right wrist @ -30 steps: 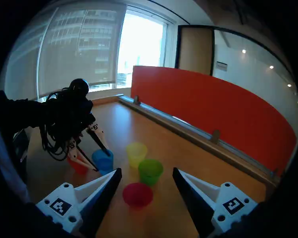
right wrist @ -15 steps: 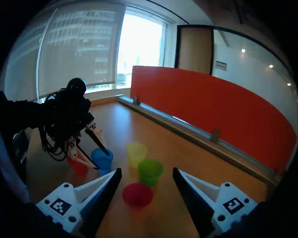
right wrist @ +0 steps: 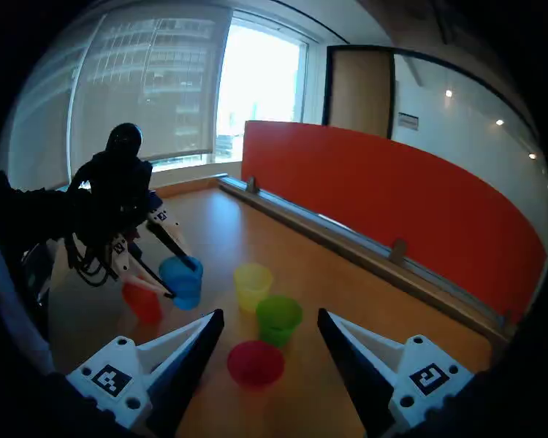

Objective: Pour water

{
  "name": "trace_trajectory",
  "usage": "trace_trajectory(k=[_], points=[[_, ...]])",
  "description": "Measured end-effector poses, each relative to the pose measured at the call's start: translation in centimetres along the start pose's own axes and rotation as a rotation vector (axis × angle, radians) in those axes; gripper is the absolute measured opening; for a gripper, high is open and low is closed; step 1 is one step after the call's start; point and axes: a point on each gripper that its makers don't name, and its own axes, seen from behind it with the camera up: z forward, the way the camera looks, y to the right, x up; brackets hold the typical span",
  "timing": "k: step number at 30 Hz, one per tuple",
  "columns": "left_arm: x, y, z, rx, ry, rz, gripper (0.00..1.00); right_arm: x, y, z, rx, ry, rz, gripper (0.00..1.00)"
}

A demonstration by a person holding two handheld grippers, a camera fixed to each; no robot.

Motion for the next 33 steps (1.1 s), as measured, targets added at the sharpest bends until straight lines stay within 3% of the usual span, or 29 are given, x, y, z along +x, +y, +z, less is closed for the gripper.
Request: trace_trajectory(k=[24, 33], points=[[6.3, 0.6, -7.0, 0.093, 0.296, -0.029, 0.86, -1.1, 0.2, 3.3, 0.006, -0.038, -0.002, 1.0], [8.0, 1.0, -9.5, 0.104, 0.375, -0.041, 0.86, -1.6, 0.5, 4.4, 0.005, -0.057, -0.006, 1.0]])
